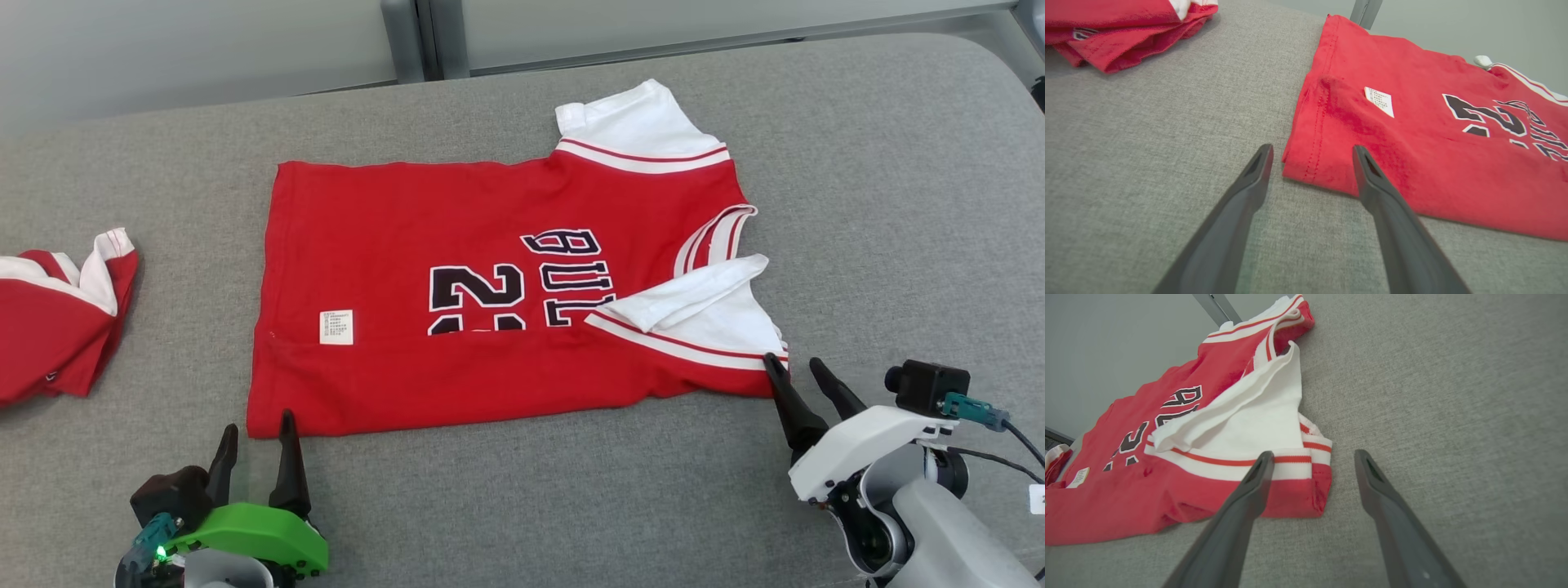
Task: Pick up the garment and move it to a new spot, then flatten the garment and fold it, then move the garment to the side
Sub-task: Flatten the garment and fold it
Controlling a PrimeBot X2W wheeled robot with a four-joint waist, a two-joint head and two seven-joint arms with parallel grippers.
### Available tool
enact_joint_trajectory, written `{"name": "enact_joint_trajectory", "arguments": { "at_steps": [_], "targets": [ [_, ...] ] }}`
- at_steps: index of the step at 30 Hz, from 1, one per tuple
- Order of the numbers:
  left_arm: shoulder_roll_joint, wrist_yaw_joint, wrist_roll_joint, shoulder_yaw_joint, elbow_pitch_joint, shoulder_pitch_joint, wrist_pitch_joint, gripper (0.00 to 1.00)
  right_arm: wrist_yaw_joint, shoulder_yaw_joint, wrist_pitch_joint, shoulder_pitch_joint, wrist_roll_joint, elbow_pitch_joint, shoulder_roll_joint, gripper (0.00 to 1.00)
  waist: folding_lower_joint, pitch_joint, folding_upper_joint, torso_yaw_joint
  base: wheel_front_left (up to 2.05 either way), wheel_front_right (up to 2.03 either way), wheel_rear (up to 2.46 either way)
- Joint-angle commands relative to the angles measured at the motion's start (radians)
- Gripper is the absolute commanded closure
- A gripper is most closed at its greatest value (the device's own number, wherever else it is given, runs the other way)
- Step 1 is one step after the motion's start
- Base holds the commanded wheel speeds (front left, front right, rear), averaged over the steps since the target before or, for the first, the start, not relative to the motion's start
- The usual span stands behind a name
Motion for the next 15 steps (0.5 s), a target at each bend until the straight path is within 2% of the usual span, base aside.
{"name": "enact_joint_trajectory", "arguments": {
  "at_steps": [1, 6, 7, 8, 9, 10, 11, 13, 15],
  "targets": [
    [0.005, -0.007, 0.013, -0.001, 0.013, -0.017, 0.0, 0.0, 0.0, 0.009, 0.0, -0.015, -0.003, 0.013, 0.005, 0.0, 0.0, 0.003, 0.0, -0.001, 0.0, 0.0, 0.0],
    [0.006, -0.015, 0.032, -0.018, 0.082, -0.058, 0.0, 0.0, 0.0, 0.029, 0.006, -0.034, 0.007, 0.071, 0.022, 0.0, 0.0, 0.004, 0.0, 0.01, 0.0, 0.0, 0.0],
    [0.007, -0.016, 0.032, -0.018, 0.096, -0.068, 0.0, 0.0, 0.0, 0.032, 0.01, -0.035, 0.014, 0.083, 0.026, 0.06, 0.0, 0.004, 0.0, 0.012, 0.0, 0.0, 0.0],
    [0.008, -0.017, 0.033, -0.016, 0.107, -0.074, 0.0, 0.0, 0.0, 0.033, 0.009, -0.036, 0.021, 0.091, 0.03, 0.44, 0.0, 0.004, 0.0, 0.012, 0.0, 0.0, 0.0],
    [0.009, -0.018, 0.032, -0.014, 0.124, -0.079, 0.0, 0.0, 0.0, 0.031, 0.006, -0.037, 0.031, 0.101, 0.036, 0.73, 0.0, 0.005, 0.0, 0.013, 0.0, 0.0, 0.0],
    [0.009, -0.02, 0.031, -0.015, 0.139, -0.084, 0.0, 0.01, 0.0, 0.03, 0.002, -0.04, 0.04, 0.108, 0.041, 0.87, 0.0, 0.005, 0.0, 0.013, 0.0, 0.0, 0.0],
    [0.01, -0.023, 0.031, -0.016, 0.153, -0.095, 0.0, 0.53, 0.0, 0.029, -0.002, -0.047, 0.05, 0.116, 0.047, 1.0, 0.0, 0.006, 0.0, 0.013, 0.0, 0.0, 0.0],
    [0.011, -0.025, 0.025, -0.014, 0.177, -0.112, 0.0, 1.0, 0.0, 0.032, -0.011, -0.056, 0.061, 0.126, 0.056, 1.0, 0.0, 0.007, 0.0, 0.012, 0.0, 0.0, 0.0],
    [0.013, -0.027, 0.022, -0.011, 0.197, -0.121, 0.0, 1.0, -0.001, 0.04, -0.017, -0.061, 0.07, 0.133, 0.057, 1.0, 0.0, 0.008, 0.0, 0.01, 0.0, 0.0, 0.0]
  ]
}}
